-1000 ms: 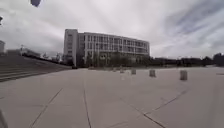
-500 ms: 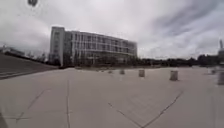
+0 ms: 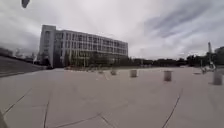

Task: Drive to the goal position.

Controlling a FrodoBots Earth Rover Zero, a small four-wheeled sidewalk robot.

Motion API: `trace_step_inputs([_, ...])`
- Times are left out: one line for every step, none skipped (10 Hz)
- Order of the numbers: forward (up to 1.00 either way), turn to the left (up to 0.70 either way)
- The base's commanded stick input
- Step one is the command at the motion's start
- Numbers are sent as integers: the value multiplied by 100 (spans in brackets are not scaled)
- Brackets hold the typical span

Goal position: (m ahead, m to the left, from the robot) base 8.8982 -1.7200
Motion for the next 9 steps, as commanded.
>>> trace_step_inputs([70,0])
trace_step_inputs([70,0])
trace_step_inputs([70,0])
trace_step_inputs([70,0])
trace_step_inputs([70,0])
trace_step_inputs([70,0])
trace_step_inputs([70,0])
trace_step_inputs([70,0])
trace_step_inputs([70,0])
